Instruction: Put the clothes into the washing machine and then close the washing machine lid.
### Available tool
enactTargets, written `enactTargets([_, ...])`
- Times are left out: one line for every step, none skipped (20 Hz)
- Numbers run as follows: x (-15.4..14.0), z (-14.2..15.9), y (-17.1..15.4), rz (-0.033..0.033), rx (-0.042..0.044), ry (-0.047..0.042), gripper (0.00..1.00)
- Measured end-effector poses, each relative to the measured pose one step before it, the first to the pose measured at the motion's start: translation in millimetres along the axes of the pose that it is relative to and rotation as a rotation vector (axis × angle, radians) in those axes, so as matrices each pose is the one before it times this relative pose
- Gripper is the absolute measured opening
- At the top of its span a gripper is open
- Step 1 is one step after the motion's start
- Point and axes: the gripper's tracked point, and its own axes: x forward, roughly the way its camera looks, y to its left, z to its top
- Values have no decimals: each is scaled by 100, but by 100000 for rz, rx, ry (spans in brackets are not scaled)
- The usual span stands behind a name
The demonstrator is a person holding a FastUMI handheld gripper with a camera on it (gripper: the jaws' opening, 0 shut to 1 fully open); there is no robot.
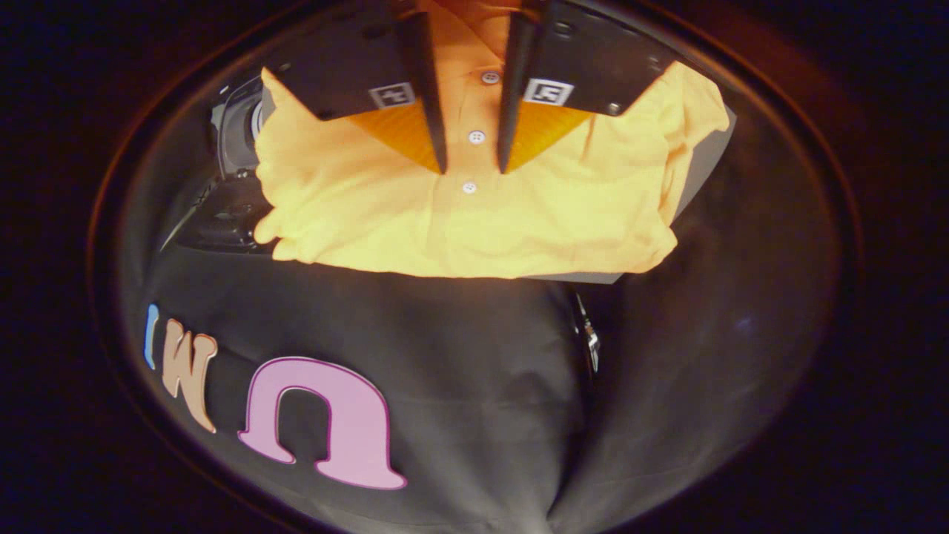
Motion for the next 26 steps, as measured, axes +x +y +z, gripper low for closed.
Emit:
enactTargets([-256,-367,-333,1056,-1689,-974,23])
enactTargets([-438,-75,-605,1846,-5129,-1564,9])
enactTargets([-500,-137,227,772,-3345,-90,7])
enactTargets([-520,252,-106,127,-1777,-106,4])
enactTargets([-397,204,-164,786,453,1303,2])
enactTargets([-436,318,-325,1103,1692,1182,1])
enactTargets([230,690,-625,1272,2610,60,1])
enactTargets([-295,939,-717,691,2170,-1617,1])
enactTargets([-669,772,-957,-2,1273,-984,1])
enactTargets([-1031,1023,-547,-276,1509,-2519,1])
enactTargets([-843,1102,-422,-757,1309,-2340,1])
enactTargets([-1039,1316,-406,-1094,1102,-2853,0])
enactTargets([-1161,1660,-476,-949,1479,-2256,1])
enactTargets([-1031,1406,-582,-79,1795,-1866,0])
enactTargets([-1525,762,-1395,-794,1854,-1623,0])
enactTargets([-1058,1096,-1188,-627,2823,-2732,0])
enactTargets([-982,858,-1239,-63,1132,-960,0])
enactTargets([-666,1073,-1217,-877,1157,-2093,0])
enactTargets([-684,816,-1590,-789,1447,-1531,0])
enactTargets([-626,919,-1438,-775,1758,-1882,0])
enactTargets([-396,431,-1740,-1072,1596,-1235,0])
enactTargets([-369,581,-1518,-1232,1505,-1231,0])
enactTargets([-110,577,-1353,-1050,1539,-1473,0])
enactTargets([-64,334,-1454,-1495,1171,-806,0])
enactTargets([57,-285,-1208,-913,143,-179,0])
enactTargets([263,-247,-1295,-1626,-293,187,0])
